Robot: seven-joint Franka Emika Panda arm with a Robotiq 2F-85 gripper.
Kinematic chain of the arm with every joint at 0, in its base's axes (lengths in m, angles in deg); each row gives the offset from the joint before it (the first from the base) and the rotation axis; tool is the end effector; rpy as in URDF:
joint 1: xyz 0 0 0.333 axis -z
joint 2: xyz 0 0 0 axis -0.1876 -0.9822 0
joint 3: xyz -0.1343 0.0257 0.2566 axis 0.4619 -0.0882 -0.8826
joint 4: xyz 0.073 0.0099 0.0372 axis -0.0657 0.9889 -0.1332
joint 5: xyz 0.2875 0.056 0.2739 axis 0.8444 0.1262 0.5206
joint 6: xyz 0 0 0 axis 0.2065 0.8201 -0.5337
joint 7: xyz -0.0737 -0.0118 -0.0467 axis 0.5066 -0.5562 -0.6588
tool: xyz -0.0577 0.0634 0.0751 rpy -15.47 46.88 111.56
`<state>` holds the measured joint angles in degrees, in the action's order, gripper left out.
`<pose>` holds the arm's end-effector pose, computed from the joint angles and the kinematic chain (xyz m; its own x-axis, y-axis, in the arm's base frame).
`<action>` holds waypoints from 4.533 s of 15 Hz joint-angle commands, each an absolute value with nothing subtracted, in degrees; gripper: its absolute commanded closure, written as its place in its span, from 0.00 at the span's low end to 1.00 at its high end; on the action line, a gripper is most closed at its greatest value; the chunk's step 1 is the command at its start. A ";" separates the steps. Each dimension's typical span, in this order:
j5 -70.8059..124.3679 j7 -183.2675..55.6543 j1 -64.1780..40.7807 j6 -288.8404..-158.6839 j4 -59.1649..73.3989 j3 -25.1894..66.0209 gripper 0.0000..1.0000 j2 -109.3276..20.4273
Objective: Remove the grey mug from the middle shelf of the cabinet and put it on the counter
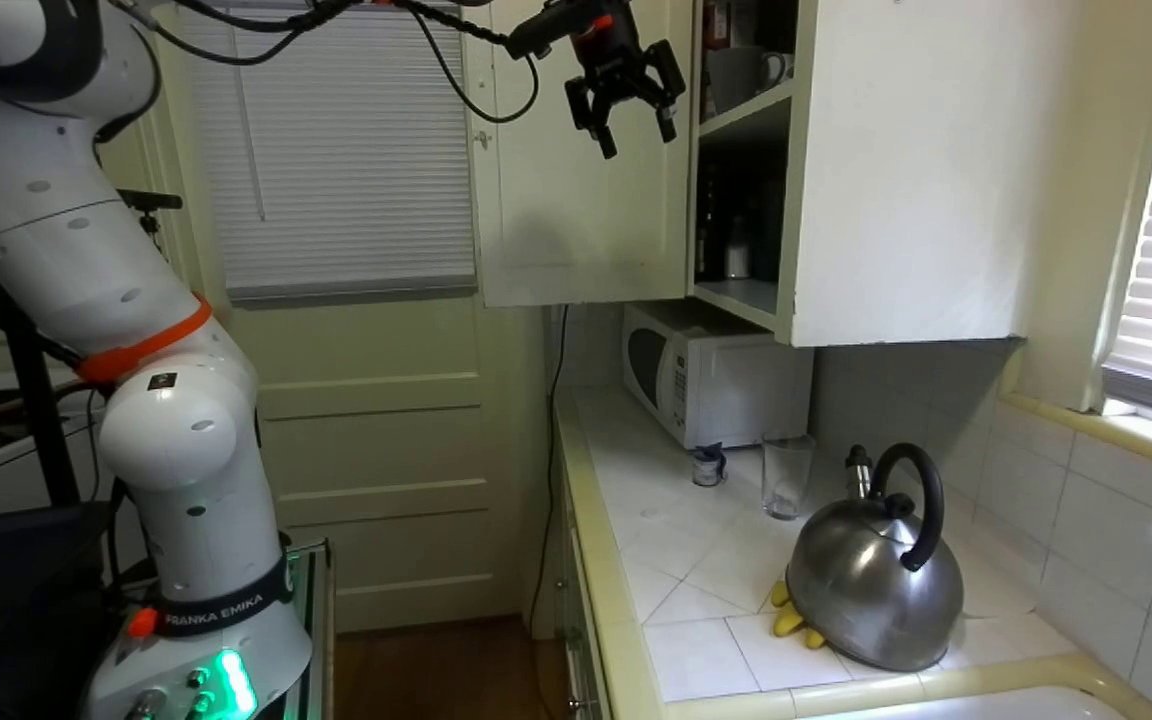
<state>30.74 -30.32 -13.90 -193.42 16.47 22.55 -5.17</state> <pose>0.4603 -0.0347 0.7224 0.8105 0.4276 0.4003 0.4007 -0.9032 0.1537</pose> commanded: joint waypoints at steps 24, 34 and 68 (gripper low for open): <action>27.96 6.67 -17.87 -198.04 -24.34 15.95 0.00 -30.05; 33.26 18.98 -18.26 -205.60 -29.92 13.79 0.00 -37.07; 36.37 25.35 -17.72 -211.25 -31.52 13.61 0.75 -41.59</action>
<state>34.83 24.58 -18.33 -212.07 -32.25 13.89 -42.33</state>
